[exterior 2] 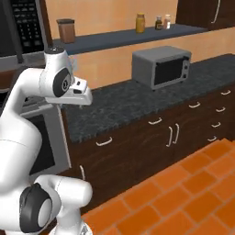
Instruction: Navigate to the coffee machine.
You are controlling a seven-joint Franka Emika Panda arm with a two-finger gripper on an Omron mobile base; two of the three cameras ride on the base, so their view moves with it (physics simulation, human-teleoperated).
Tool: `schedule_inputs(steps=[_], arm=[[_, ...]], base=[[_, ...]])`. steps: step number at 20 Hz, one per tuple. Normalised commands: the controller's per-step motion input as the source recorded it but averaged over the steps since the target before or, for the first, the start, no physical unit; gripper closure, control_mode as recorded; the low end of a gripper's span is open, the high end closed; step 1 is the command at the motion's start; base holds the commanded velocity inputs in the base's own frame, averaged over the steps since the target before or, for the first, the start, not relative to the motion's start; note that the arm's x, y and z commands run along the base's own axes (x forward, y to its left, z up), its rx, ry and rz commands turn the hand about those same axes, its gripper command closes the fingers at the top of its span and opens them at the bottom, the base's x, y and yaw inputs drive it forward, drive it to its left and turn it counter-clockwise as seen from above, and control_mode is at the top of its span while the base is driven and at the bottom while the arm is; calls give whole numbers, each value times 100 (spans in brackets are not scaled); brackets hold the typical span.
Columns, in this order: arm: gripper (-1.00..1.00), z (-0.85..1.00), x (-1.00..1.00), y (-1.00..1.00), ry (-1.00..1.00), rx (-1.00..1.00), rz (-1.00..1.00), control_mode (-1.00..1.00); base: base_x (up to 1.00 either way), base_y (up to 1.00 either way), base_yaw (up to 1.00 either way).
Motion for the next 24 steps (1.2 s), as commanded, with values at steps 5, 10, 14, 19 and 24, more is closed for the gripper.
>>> schedule_inputs(steps=[5,10,14,19,24], arm=[[-100,0,0,0,0,0,0,100],[-100,0,0,0,0,0,0,100],[-100,0,0,0,0,0,0,100],[-100,0,0,0,0,0,0,100],[-100,0,0,0,0,0,0,100]], base=[[50,-19,-67],[82,-23,-70],[96,-58,-62],[99,-39,-63],[100,-22,-63]])
